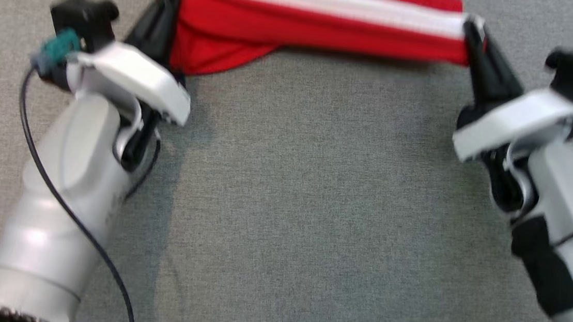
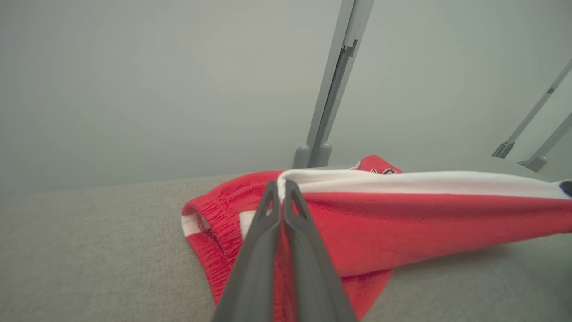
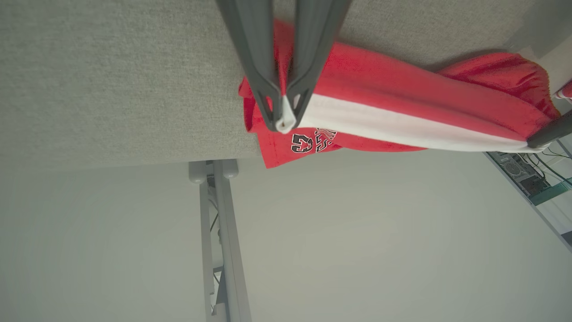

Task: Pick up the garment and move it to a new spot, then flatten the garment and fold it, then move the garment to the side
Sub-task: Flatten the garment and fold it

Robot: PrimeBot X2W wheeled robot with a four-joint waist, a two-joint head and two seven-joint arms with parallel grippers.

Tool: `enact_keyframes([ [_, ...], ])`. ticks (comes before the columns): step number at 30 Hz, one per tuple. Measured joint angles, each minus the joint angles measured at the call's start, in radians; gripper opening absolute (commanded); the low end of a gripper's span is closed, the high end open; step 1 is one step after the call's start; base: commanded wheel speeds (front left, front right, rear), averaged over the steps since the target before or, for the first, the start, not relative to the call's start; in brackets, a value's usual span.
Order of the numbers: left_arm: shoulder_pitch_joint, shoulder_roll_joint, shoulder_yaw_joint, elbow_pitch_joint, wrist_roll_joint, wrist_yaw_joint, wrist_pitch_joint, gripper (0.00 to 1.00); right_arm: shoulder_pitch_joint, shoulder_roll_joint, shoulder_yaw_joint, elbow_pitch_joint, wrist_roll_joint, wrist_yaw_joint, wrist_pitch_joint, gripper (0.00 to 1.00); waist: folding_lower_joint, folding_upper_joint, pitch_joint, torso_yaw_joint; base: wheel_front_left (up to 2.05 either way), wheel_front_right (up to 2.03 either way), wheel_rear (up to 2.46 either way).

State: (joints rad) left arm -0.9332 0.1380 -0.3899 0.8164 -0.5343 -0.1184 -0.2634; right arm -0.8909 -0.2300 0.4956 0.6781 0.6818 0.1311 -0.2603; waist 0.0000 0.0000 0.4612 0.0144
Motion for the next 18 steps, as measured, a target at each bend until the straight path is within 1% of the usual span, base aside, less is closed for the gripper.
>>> enact_keyframes([
  [5, 0.182, 0.003, 0.049, -0.157, 0.071, 0.022, 0.000, 0.00, 0.203, -0.006, -0.042, -0.146, -0.015, 0.000, 0.000, 0.00, 0.0000, 0.0000, -0.034, 0.003, 0.00, 0.00, 0.00],
  [9, 0.342, 0.013, 0.062, -0.278, 0.126, 0.039, -0.001, 0.00, 0.350, -0.001, -0.066, -0.222, -0.053, 0.000, 0.000, 0.00, 0.0000, 0.0000, -0.072, 0.001, 0.00, 0.00, 0.00],
  [14, 0.524, 0.024, 0.056, -0.411, 0.167, 0.065, -0.001, 0.00, 0.513, 0.004, -0.098, -0.297, -0.068, 0.000, 0.000, 0.00, 0.0000, 0.0000, -0.126, 0.003, 0.00, 0.00, 0.00],
  [18, 0.653, 0.033, 0.038, -0.497, 0.178, 0.089, 0.000, 0.00, 0.630, 0.010, -0.152, -0.372, -0.083, 0.000, 0.035, 0.00, 0.0000, 0.0000, -0.168, 0.007, 0.00, 0.00, 0.00],
])
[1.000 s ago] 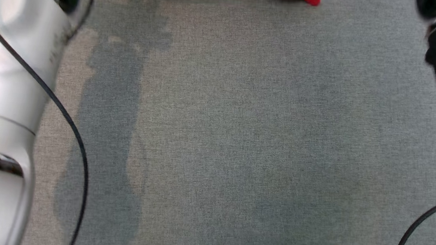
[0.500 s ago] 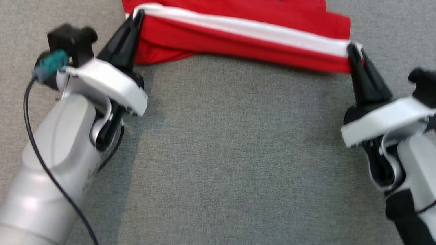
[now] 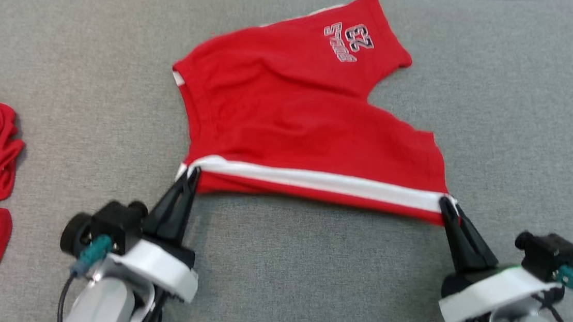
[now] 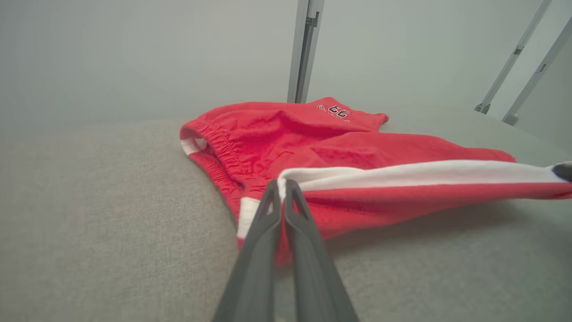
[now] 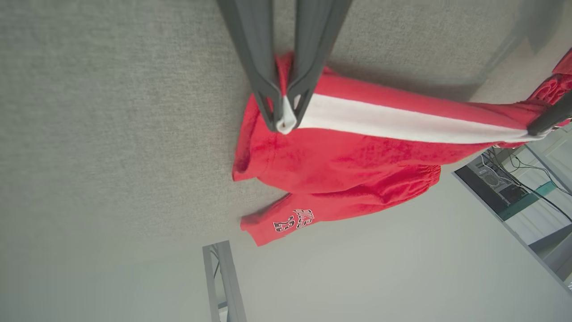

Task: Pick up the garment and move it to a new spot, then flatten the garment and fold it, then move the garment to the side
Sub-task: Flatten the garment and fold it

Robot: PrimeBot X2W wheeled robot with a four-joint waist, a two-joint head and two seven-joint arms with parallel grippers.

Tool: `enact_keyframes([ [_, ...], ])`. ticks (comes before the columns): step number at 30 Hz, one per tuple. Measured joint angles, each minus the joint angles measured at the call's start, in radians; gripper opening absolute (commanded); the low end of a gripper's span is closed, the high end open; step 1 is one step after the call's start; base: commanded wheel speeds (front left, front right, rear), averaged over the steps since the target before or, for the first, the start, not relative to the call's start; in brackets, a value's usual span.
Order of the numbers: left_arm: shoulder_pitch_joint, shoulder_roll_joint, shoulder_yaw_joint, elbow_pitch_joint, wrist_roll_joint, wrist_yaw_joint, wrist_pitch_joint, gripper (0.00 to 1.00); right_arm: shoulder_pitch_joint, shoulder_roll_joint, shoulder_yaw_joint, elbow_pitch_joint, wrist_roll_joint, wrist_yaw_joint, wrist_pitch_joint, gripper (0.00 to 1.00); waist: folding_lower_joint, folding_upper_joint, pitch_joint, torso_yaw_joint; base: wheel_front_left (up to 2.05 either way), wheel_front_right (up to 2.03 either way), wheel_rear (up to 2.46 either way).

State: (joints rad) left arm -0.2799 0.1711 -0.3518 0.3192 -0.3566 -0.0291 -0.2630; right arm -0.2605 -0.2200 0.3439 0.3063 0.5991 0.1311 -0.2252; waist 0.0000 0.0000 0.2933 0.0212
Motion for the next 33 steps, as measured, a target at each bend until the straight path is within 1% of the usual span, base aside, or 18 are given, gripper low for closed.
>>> enact_keyframes([
  [3, 0.083, 0.006, -0.005, -0.070, -0.002, 0.028, 0.028, 0.00, 0.097, 0.007, -0.048, -0.079, -0.035, 0.000, 0.045, 0.00, 0.0000, 0.0000, -0.030, 0.003, 0.00, 0.00, 0.00],
  [8, 0.208, 0.012, 0.012, -0.215, -0.027, 0.087, 0.080, 0.00, 0.276, 0.040, -0.137, -0.273, -0.096, 0.000, 0.110, 0.00, 0.0000, 0.0000, -0.072, 0.012, 0.00, 0.00, 0.00],
  [9, 0.208, 0.012, 0.012, -0.215, -0.027, 0.087, 0.080, 0.00, 0.276, 0.040, -0.137, -0.273, -0.096, 0.000, 0.110, 0.00, 0.0000, 0.0000, -0.072, 0.012, 0.00, 0.00, 0.00],
  [10, 0.252, 0.015, 0.018, -0.272, -0.033, 0.111, 0.099, 0.00, 0.342, 0.058, -0.166, -0.344, -0.123, 0.000, 0.145, 0.00, 0.0000, 0.0000, -0.085, 0.015, 0.00, 0.00, 0.00],
  [11, 0.270, 0.015, 0.021, -0.300, -0.036, 0.120, 0.106, 0.00, 0.371, 0.067, -0.178, -0.379, -0.137, 0.000, 0.162, 0.00, 0.0000, 0.0000, -0.089, 0.017, 0.00, 0.00, 0.00],
  [18, 0.320, 0.019, 0.021, -0.405, -0.042, 0.154, 0.137, 0.00, 0.451, 0.100, -0.238, -0.506, -0.190, 0.000, 0.244, 0.00, 0.0000, 0.0000, -0.094, 0.028, 0.00, 0.00, 0.00],
  [22, 0.326, 0.017, 0.020, -0.428, -0.048, 0.160, 0.147, 0.00, 0.438, 0.102, -0.269, -0.535, -0.208, 0.000, 0.265, 0.00, 0.0000, 0.0000, -0.089, 0.036, 0.00, 0.00, 0.00],
  [25, 0.308, 0.013, 0.022, -0.430, -0.054, 0.159, 0.148, 0.00, 0.383, 0.089, -0.293, -0.546, -0.223, 0.000, 0.275, 0.00, 0.0000, 0.0000, -0.076, 0.045, 0.00, 0.00, 0.00],
  [29, 0.223, 0.008, 0.026, -0.416, -0.060, 0.144, 0.148, 0.00, 0.244, 0.052, -0.304, -0.524, -0.230, 0.001, 0.286, 0.00, 0.0000, 0.0000, -0.038, 0.054, 0.00, 0.00, 0.00],
  [33, 0.106, 0.006, 0.025, -0.370, -0.066, 0.117, 0.165, 0.00, 0.063, -0.005, -0.268, -0.453, -0.225, 0.001, 0.299, 0.00, 0.0000, 0.0000, 0.016, 0.063, 0.00, 0.00, 0.00],
])
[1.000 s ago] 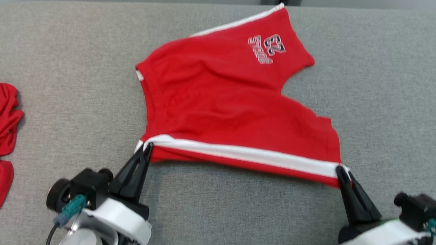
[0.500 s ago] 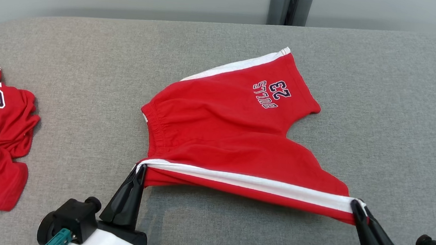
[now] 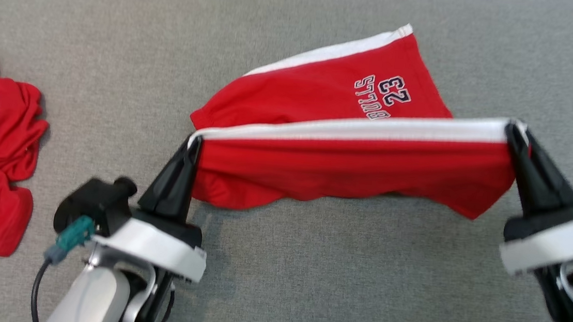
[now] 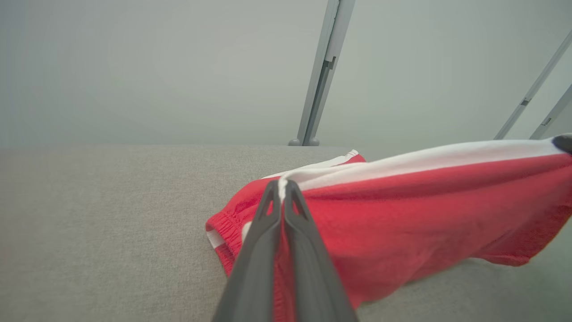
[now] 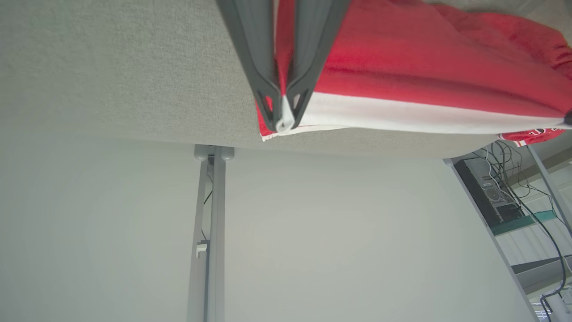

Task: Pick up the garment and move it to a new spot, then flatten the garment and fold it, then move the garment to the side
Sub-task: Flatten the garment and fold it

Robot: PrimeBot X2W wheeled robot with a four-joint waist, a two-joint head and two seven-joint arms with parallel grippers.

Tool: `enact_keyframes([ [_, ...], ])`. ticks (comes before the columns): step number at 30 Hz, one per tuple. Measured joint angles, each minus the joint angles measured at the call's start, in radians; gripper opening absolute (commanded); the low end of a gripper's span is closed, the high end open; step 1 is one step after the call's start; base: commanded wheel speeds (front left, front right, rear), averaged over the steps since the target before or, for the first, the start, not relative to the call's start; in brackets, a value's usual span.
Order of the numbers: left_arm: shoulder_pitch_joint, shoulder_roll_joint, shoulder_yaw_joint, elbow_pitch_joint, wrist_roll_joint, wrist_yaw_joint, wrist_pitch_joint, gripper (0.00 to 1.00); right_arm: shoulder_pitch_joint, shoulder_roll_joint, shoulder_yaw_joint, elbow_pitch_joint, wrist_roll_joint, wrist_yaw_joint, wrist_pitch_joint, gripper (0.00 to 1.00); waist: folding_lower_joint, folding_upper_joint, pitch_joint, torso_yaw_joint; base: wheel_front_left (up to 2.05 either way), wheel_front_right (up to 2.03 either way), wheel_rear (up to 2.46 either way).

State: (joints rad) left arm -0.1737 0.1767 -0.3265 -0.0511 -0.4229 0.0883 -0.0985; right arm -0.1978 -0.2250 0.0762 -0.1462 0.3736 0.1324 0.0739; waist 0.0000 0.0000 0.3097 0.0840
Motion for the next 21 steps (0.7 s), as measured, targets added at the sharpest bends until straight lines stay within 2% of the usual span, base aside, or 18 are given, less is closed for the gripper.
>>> enact_keyframes([
  [4, -0.111, -0.004, 0.001, 0.067, -0.017, -0.027, 0.029, 0.00, -0.204, -0.053, 0.056, 0.118, 0.018, 0.000, 0.009, 0.00, 0.0000, 0.0000, 0.064, 0.007, 0.00, 0.00, 0.00],
  [12, -0.312, -0.040, -0.015, 0.246, -0.042, -0.090, 0.032, 0.00, -0.543, -0.134, 0.195, 0.433, 0.064, 0.000, -0.018, 0.00, 0.0000, 0.0000, 0.178, 0.048, 0.00, 0.00, 0.00],
  [21, -0.469, -0.091, -0.041, 0.421, -0.057, -0.132, -0.027, 0.00, -0.819, -0.162, 0.377, 0.760, 0.117, 0.000, -0.127, 0.00, 0.0000, 0.0000, 0.241, 0.126, 0.00, 0.00, 0.00],
])
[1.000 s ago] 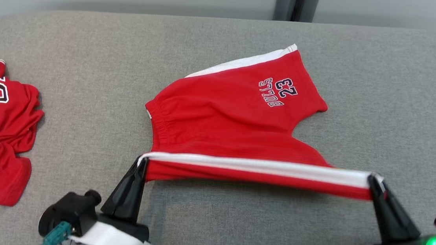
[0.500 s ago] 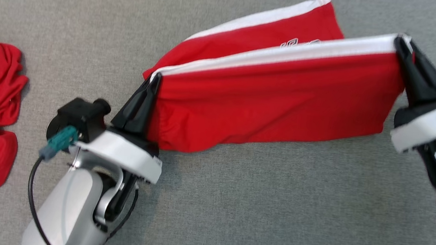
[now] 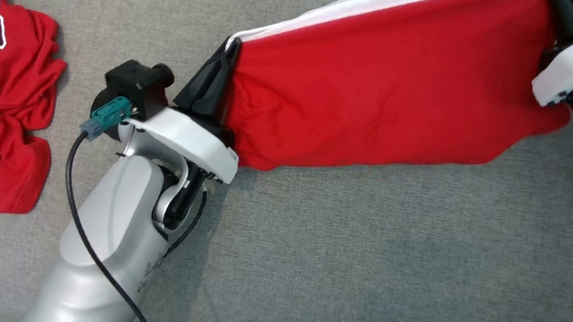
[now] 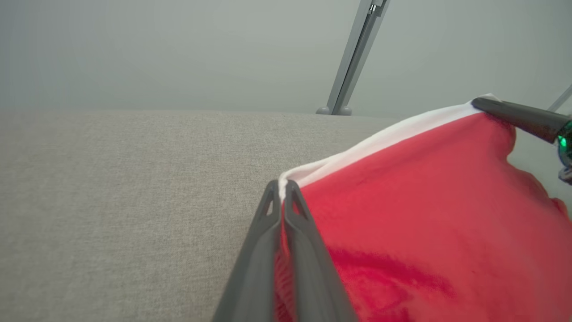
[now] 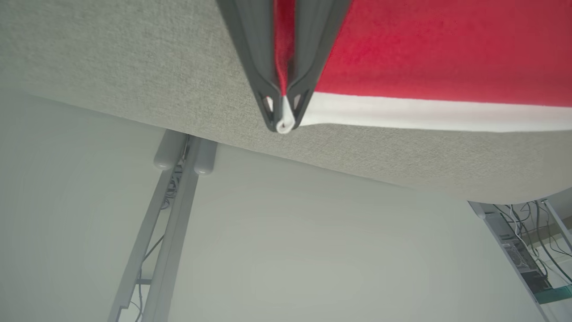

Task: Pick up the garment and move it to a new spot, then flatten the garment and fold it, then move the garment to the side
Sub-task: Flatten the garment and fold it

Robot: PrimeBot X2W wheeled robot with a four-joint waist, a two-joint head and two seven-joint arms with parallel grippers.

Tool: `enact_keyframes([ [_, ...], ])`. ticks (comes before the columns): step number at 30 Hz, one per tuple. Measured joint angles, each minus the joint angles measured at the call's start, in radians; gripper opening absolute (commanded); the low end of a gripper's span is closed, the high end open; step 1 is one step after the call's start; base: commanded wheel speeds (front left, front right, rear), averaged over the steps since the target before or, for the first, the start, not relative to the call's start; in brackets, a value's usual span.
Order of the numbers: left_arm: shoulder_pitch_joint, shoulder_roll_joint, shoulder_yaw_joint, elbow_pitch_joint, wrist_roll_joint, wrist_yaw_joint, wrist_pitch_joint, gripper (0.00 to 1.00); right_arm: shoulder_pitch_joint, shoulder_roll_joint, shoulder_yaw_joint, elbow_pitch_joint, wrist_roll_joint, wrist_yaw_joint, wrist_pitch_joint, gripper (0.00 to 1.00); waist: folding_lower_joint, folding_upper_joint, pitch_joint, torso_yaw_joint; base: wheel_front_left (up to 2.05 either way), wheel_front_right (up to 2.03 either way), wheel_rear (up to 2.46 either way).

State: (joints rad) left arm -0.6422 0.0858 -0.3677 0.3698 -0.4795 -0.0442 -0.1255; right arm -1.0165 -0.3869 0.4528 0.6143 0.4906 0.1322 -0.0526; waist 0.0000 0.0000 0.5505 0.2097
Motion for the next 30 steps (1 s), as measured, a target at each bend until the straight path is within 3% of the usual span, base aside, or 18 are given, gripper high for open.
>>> enact_keyframes([
  [6, -0.044, -0.017, -0.029, 0.078, -0.016, -0.016, -0.021, 0.00, -0.090, 0.013, 0.084, 0.154, 0.043, 0.000, -0.048, 0.00, -0.0001, 0.0000, 0.017, 0.024, 0.00, 0.00, 0.00],
  [7, -0.047, -0.019, -0.031, 0.088, -0.019, -0.016, -0.026, 0.26, -0.099, 0.019, 0.092, 0.176, 0.054, 0.000, -0.056, 0.04, 0.0000, 0.0000, 0.018, 0.025, 0.00, 0.00, 0.00],
  [8, -0.049, -0.021, -0.033, 0.097, -0.024, -0.016, -0.033, 0.59, -0.106, 0.022, 0.100, 0.195, 0.062, 0.000, -0.065, 0.32, 0.0000, 0.0000, 0.018, 0.026, 0.00, 0.00, 0.00],
  [9, -0.050, -0.025, -0.034, 0.105, -0.026, -0.016, -0.042, 1.00, -0.110, 0.026, 0.107, 0.211, 0.068, 0.000, -0.079, 0.59, 0.0000, 0.0000, 0.017, 0.025, 0.00, 0.00, 0.00],
  [10, -0.050, -0.027, -0.035, 0.110, -0.026, -0.014, -0.050, 1.00, -0.111, 0.029, 0.111, 0.226, 0.077, 0.000, -0.092, 1.00, 0.0000, 0.0000, 0.015, 0.025, 0.00, 0.00, 0.00],
  [18, 0.001, -0.025, 0.019, 0.058, -0.020, 0.033, -0.132, 1.00, -0.046, 0.028, 0.108, 0.207, 0.131, -0.001, -0.201, 1.00, 0.0000, 0.0000, -0.021, -0.002, 0.00, 0.00, 0.00],
  [24, 0.091, 0.000, 0.129, -0.111, 0.053, 0.081, -0.139, 1.00, 0.091, 0.025, -0.085, -0.007, 0.045, -0.001, -0.208, 1.00, 0.0000, 0.0000, -0.058, -0.043, 0.00, 0.00, 0.00],
  [30, 0.197, 0.026, 0.202, -0.195, 0.119, 0.080, -0.139, 1.00, 0.291, 0.081, -0.216, -0.163, -0.067, -0.001, -0.209, 1.00, 0.0000, 0.0000, -0.103, -0.082, 0.00, 0.00, 0.00],
])
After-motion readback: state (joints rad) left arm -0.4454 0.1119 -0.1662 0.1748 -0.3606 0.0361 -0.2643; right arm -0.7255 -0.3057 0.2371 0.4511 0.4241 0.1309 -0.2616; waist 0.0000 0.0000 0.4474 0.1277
